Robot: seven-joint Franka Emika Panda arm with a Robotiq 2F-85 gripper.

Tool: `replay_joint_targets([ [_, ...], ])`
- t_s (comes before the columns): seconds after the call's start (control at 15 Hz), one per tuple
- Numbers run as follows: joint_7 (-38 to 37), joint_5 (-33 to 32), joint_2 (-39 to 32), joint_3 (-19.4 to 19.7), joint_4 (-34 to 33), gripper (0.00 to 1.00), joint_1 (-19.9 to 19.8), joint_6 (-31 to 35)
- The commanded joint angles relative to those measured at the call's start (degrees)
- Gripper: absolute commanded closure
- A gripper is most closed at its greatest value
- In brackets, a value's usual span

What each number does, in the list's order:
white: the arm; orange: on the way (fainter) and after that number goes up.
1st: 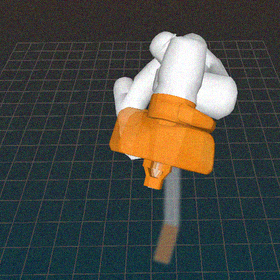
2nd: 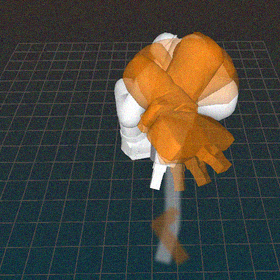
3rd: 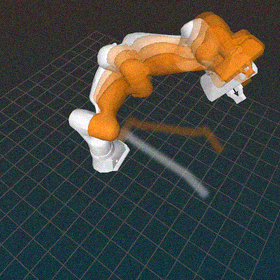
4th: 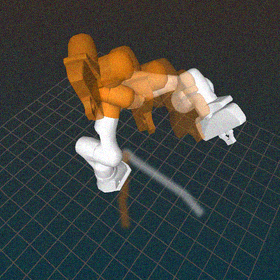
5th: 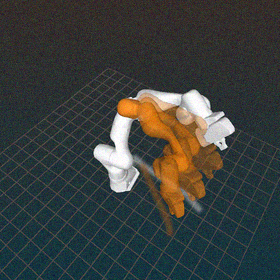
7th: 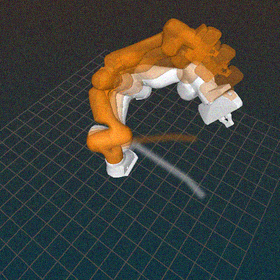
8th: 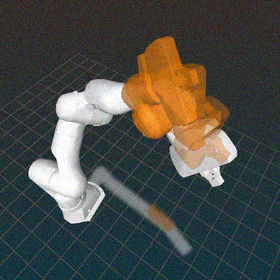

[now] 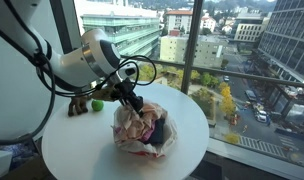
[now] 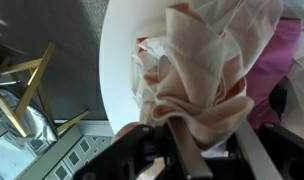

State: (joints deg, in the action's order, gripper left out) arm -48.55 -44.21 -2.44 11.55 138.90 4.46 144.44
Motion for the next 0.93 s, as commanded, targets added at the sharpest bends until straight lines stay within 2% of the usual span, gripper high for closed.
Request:
replay_joint_targets([
  [0.0,3.9,0.9,-12.6,-3.1,-7.7,0.94,-3.1,5.6],
  [0.13,6.0,1.1,-18.5,-3.3,-12.1,0.94,-2.9,7.4],
  [0.4,13.2,6.6,-29.5,-4.7,-19.9,0.94,-2.5,13.5],
  [0.6,20.5,14.0,-36.5,-5.6,-23.5,0.94,-2.5,15.7],
  [0.8,26.8,21.3,-38.6,-5.0,-24.5,0.94,-1.3,16.2],
  [0.87,28.5,23.2,-37.4,-5.1,-23.9,0.83,-1.3,16.5],
])
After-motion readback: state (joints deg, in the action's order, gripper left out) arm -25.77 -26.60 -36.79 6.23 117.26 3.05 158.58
